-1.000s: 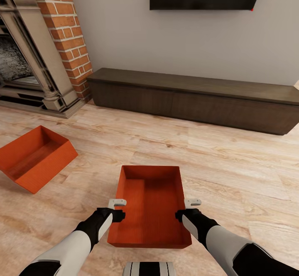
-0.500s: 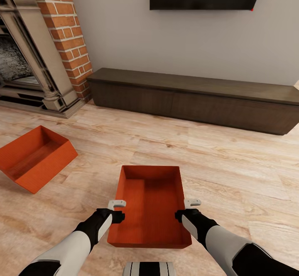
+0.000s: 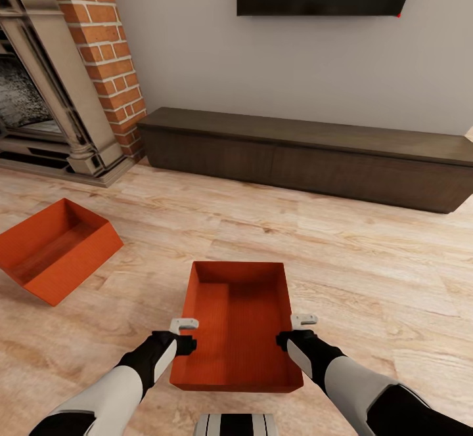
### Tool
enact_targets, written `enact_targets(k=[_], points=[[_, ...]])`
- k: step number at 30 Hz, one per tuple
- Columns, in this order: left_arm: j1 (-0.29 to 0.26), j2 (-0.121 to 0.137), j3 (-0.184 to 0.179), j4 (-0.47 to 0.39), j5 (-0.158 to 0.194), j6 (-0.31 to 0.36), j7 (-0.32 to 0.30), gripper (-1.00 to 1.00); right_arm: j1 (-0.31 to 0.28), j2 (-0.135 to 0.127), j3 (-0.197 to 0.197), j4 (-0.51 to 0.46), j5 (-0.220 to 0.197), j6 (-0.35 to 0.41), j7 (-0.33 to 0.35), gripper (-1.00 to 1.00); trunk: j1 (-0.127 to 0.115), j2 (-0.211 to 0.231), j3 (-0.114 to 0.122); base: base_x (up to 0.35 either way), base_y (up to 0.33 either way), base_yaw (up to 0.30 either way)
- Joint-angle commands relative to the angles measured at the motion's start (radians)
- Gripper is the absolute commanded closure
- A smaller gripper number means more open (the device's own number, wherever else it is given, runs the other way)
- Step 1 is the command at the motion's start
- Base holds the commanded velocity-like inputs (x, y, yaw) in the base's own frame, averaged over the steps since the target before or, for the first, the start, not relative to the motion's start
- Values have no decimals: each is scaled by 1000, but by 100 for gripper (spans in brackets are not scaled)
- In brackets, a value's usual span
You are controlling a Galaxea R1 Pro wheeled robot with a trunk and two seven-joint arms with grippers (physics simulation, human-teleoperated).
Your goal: Move the two storage containers from the living room to the garage. In the garage, place one container on the floor and stack the other container on top of it (either order is fine).
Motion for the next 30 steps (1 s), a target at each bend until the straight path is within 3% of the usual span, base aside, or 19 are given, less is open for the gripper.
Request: enact_targets(k=[1,10,30], points=[[0,0,0,-1,2,6,4,-100,0,0,8,-2,-7,6,-6,-100,0,0,-1,0,0,0],[0,0,1,10,3,6,4,-100,0,1,10,50,-8,-6,-6,-100,0,0,-1,0,0,0],[0,1,2,12,2,6,5,-100,0,1,12,55,-8,-12,-6,-100,0,0,-1,0,0,0]])
